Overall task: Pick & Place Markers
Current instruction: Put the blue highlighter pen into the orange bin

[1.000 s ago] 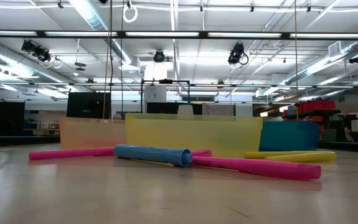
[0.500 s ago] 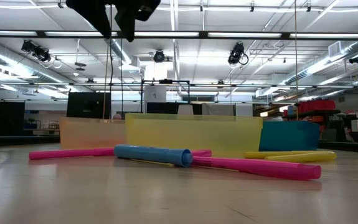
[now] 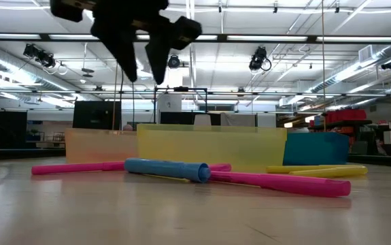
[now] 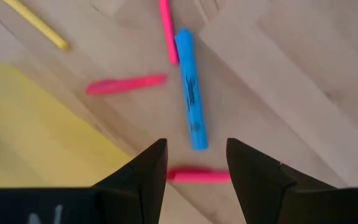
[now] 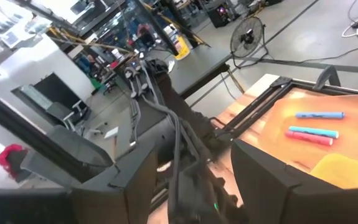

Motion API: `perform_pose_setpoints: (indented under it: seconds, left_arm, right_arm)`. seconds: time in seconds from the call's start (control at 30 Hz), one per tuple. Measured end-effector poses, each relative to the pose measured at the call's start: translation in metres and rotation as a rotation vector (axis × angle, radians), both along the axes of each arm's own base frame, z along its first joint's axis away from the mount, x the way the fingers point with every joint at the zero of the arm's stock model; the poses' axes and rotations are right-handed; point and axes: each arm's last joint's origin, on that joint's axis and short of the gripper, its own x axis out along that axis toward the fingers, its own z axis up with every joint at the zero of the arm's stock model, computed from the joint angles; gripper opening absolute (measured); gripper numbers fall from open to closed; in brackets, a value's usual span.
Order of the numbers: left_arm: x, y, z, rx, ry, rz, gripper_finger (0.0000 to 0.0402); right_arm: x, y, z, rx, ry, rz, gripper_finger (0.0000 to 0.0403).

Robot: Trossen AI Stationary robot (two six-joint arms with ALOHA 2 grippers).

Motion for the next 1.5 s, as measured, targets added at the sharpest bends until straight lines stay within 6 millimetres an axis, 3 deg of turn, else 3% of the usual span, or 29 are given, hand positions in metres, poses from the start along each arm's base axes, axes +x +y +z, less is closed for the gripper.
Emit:
perform_pose_setpoints:
  seconds: [0.2, 0.4, 0.7, 1.5]
  left_arm:
    - [0.025, -0.009, -0.007, -0.007, 0.014, 0.019, 0.0171]
    - [0.027, -0.01, -0.031, 0.0, 0.144, 0.076, 0.0171]
    - [0.036, -0.015, -0.06, 0.005, 0.194, 0.112, 0.016]
    - [0.048, -0.018, -0.087, 0.004, 0.165, 0.126, 0.0161]
  right_arm:
    - [-0.004, -0.001, 0.002, -0.014, 0.014, 0.045, 0.0206]
    - [-0.007, 0.003, 0.002, -0.04, 0.021, 0.083, 0.0206]
    - [-0.008, 0.005, 0.0, -0.05, 0.047, 0.107, 0.0206]
    - [-0.008, 0.006, -0.001, -0.025, 0.044, 0.118, 0.0206]
